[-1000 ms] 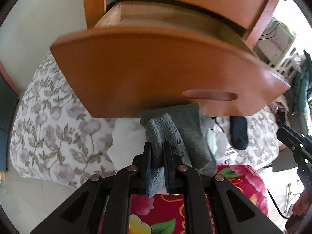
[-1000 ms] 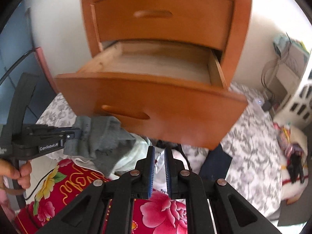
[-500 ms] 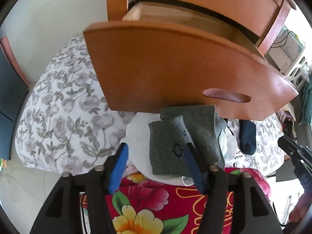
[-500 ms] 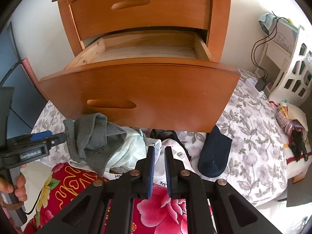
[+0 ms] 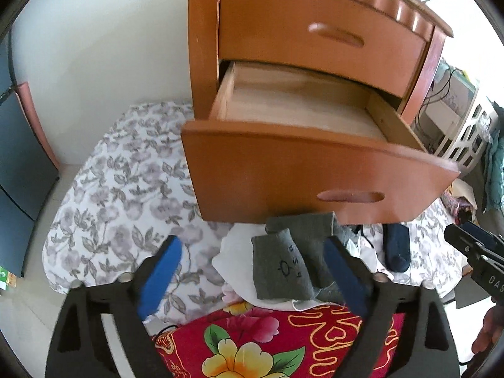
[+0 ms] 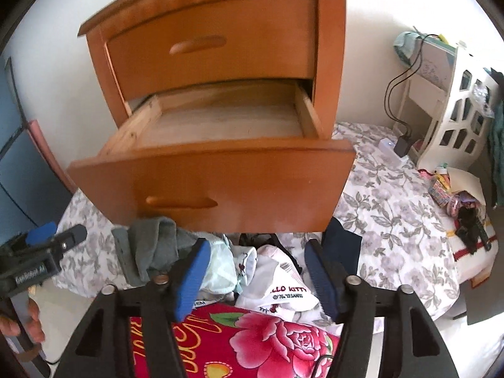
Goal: Organize soft objects
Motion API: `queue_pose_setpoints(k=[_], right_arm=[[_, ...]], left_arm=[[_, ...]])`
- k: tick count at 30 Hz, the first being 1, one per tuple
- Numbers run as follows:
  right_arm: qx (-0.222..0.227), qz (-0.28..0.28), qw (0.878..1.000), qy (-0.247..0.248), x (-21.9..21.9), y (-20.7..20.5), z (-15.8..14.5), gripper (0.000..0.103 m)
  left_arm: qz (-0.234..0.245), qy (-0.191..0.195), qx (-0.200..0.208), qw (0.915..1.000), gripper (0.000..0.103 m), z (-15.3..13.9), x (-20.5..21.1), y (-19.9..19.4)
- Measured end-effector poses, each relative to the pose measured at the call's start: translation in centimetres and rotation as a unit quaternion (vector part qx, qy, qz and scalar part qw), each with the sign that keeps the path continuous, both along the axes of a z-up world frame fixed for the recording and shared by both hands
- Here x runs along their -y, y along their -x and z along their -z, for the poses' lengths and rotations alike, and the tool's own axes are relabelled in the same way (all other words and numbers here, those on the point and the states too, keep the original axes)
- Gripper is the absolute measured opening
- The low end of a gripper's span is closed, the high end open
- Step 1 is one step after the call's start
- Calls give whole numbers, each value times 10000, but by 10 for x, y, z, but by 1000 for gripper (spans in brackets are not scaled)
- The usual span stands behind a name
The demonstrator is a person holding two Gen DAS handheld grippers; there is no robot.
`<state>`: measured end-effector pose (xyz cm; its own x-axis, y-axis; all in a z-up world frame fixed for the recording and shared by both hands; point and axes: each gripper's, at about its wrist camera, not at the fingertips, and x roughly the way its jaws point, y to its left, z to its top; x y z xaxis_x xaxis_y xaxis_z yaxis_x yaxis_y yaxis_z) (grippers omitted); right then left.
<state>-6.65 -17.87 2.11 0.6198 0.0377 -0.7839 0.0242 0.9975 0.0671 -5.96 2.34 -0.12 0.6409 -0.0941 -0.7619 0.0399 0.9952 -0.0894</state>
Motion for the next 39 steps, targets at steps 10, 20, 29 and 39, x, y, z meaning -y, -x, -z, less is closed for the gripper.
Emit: queue_pose_setpoints(k=[10, 20, 29, 39], right_arm=[[317, 54, 9995, 78, -10, 18, -14, 100], [623, 66, 9980, 121, -13, 35, -22, 103], [672, 25, 9975, 200, -19, 42, -24, 103], [734, 5, 9970, 249, -21, 49, -28, 103]], left_arm=[[-134, 92, 455, 9988, 94, -12, 0, 24], [-165, 79, 791, 9967, 103, -16, 2, 42], [-72, 132, 1036, 9945, 103, -24, 5, 53], [37, 27, 1026, 9947, 103, -22, 9, 60]])
